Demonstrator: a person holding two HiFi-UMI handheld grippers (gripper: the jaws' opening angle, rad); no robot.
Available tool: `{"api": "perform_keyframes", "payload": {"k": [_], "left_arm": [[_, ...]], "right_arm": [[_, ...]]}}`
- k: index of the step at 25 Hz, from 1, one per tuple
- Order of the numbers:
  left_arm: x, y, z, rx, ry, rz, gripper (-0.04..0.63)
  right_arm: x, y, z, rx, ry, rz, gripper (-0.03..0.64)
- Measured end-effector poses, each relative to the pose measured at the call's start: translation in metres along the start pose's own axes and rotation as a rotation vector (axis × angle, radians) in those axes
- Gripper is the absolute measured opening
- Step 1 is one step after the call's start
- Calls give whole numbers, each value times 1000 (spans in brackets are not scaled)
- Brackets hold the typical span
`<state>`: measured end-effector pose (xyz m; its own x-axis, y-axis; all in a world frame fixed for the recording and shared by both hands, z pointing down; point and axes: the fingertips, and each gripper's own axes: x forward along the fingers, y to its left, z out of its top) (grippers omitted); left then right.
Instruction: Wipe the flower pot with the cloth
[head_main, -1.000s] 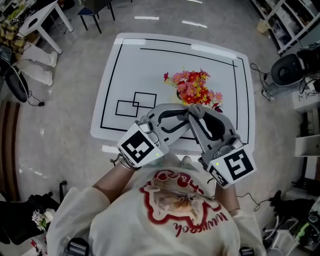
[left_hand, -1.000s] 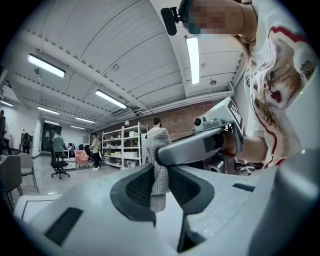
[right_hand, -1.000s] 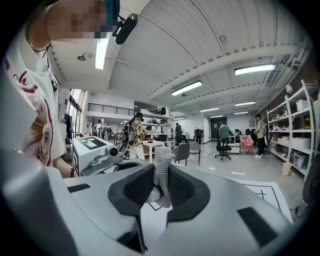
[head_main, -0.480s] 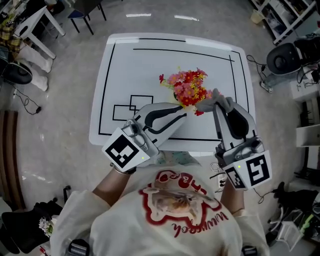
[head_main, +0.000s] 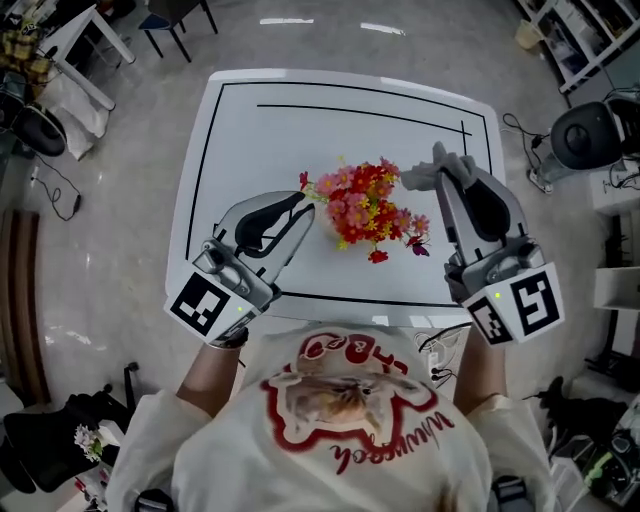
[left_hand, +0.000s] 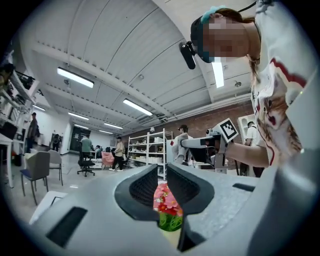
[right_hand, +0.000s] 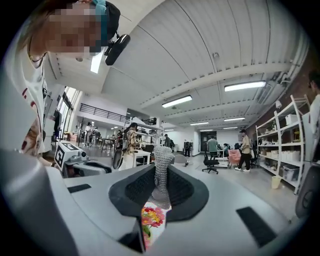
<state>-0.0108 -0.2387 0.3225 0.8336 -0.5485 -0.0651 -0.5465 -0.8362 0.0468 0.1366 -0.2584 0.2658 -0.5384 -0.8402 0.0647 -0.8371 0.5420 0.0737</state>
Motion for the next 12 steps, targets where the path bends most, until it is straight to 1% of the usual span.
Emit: {"api": "perform_keyframes", "payload": {"k": [5,8,10,12], "left_arm": [[-1,41,-16,-49,-6,169,61],[-2,55,-29,-80,15,244,61],[-2,60,-39,-101,28,274,61],[-3,65,-48,-137,26,296,61]], "right_arm": [[36,-36,-13,-26,34,92,52],[59,-50,-24,-34,57,147,52],[74,-52,-35,-35,82,215,52],[87,-49,-51,-26,102,305,54]]}}
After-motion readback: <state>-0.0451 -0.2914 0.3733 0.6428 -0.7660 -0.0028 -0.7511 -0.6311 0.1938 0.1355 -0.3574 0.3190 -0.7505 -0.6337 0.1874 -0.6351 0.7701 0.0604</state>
